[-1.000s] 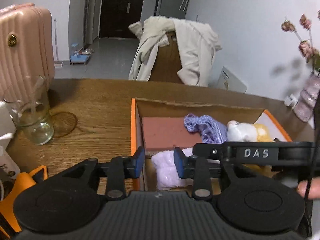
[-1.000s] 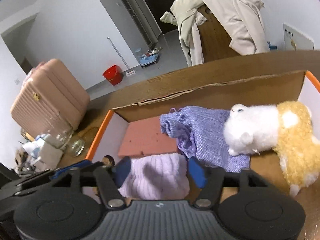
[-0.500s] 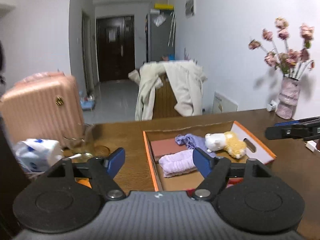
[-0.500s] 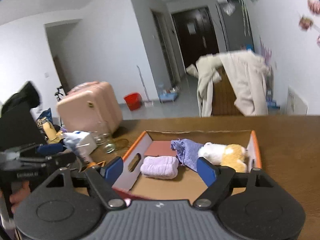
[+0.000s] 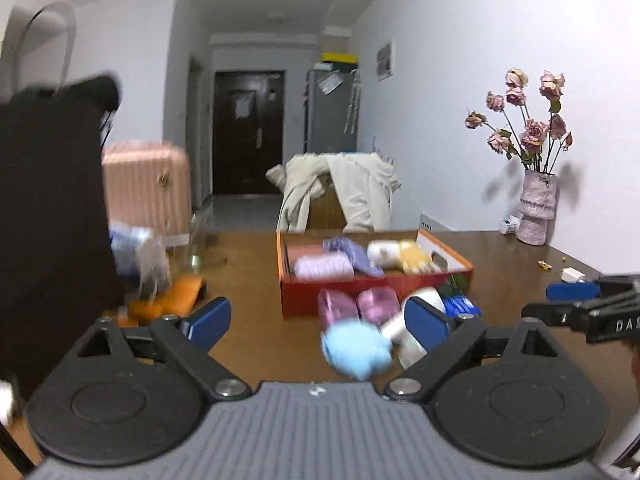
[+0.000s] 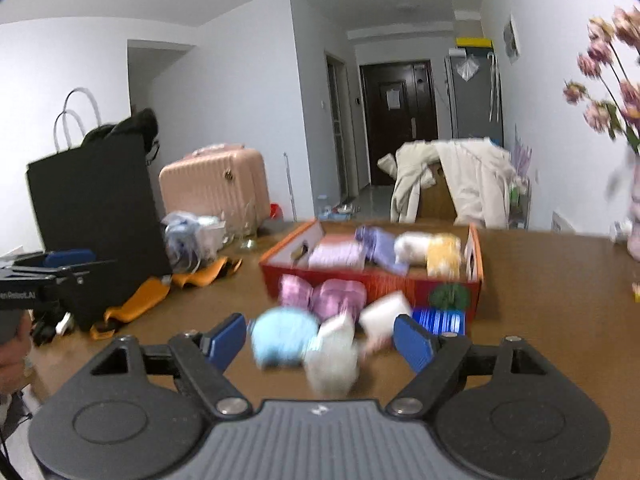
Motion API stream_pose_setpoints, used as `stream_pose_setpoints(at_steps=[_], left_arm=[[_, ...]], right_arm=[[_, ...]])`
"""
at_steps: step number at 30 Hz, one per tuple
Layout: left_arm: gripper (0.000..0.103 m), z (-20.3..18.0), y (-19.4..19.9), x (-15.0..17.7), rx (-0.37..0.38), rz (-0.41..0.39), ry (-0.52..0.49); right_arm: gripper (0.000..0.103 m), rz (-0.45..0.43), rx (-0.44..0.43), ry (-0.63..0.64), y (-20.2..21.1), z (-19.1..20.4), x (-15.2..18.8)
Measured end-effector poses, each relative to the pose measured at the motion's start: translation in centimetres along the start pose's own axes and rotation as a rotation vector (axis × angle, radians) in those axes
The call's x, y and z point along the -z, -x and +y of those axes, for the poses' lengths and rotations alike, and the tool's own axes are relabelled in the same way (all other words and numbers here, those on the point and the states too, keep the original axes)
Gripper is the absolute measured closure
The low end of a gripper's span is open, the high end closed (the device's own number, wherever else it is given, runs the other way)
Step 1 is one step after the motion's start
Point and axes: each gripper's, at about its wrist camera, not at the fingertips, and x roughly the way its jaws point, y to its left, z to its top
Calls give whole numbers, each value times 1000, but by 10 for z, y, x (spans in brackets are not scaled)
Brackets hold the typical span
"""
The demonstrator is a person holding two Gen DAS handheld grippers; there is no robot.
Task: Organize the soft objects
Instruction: 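Move both grippers back to the pink satin pouch on the table, then grasp the pink satin pouch with both grippers and lift it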
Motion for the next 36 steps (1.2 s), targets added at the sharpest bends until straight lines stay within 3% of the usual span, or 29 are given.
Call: stream_pose_setpoints(at_steps=[6, 11, 19, 24, 29, 31, 33, 35, 36], left_arm=[[6, -2, 2, 36, -18, 108, 39], [6, -4, -11, 35, -9, 118, 39], [7, -2, -81, 19, 47, 134, 67], [26, 15, -161, 6, 79, 156, 138], [32, 31, -234, 7, 117, 233, 192], [41, 35, -252, 10, 135, 252, 200], [63, 40, -265, 15, 176, 271, 226], [77, 46, -270, 18, 238, 276, 264], [78, 48, -271, 19, 254, 278, 273]], right_arm=[[22, 46, 14, -38, 14, 1, 33], [23, 43, 30, -63, 6, -7, 38], [25, 60, -22, -121, -52, -28, 20], [33, 88, -64, -140, -127, -40, -7], [40, 151, -56, -118, -205, -45, -25], [43, 178, -42, -84, -230, -43, -28], [44, 200, -39, -64, -245, -43, -26], [46, 209, -43, -41, -253, -42, -22], [49, 203, -42, -27, -255, -41, -20]])
